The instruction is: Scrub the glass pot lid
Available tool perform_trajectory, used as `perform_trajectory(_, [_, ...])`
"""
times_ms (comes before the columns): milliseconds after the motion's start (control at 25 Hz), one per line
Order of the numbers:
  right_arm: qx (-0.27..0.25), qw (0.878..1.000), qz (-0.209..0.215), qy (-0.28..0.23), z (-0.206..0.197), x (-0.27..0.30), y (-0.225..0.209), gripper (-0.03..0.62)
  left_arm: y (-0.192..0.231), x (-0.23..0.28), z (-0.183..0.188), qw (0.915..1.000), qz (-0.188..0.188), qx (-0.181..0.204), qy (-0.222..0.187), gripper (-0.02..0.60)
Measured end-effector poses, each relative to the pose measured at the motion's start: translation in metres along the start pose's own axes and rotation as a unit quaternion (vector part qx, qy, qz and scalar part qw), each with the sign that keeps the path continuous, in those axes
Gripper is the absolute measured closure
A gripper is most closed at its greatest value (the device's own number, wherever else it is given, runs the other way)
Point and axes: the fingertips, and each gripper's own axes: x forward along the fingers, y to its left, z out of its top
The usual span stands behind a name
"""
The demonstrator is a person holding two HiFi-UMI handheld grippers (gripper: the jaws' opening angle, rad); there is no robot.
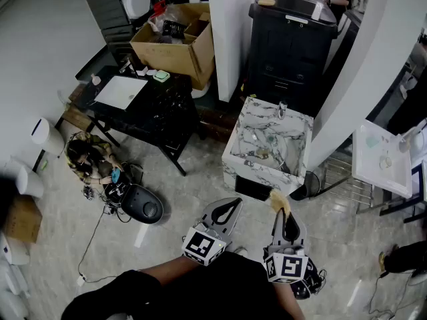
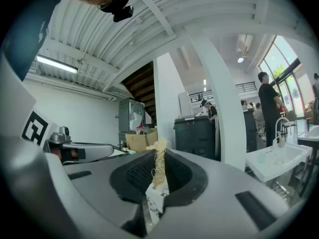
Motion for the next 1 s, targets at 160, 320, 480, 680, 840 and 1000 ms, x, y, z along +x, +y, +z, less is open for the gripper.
perform_trajectory(160, [0.012,0.998,0.065,0.016,-0.011,0.000,-0.009,0.534,-0.011,0.007,-0.007,0.9997,0.015,-0.014,-0.011,0.565])
perform_trajectory(320, [0.020,0.995,0.096,0.031,-0.026,-0.001,-0.017,0.533,-0.006,0.001,-0.021,0.9984,0.049,-0.027,-0.004,0.565])
perform_trajectory(480, [0.028,0.993,0.112,0.030,-0.035,0.007,-0.021,0.533,-0.001,0.007,-0.029,0.9978,0.051,-0.041,0.012,0.565])
perform_trajectory(680, [-0.043,0.994,0.100,0.029,-0.044,0.029,-0.022,0.533,0.017,0.030,-0.043,0.9983,0.040,-0.038,0.020,0.566])
perform_trajectory(840, [-0.043,0.993,0.099,0.044,-0.044,0.065,-0.028,0.533,0.042,0.064,-0.054,0.9975,0.028,-0.060,0.024,0.566])
perform_trajectory(1000, [-0.046,0.991,0.097,0.075,-0.058,0.113,-0.028,0.533,0.079,0.096,-0.060,0.9955,0.009,-0.086,0.038,0.565])
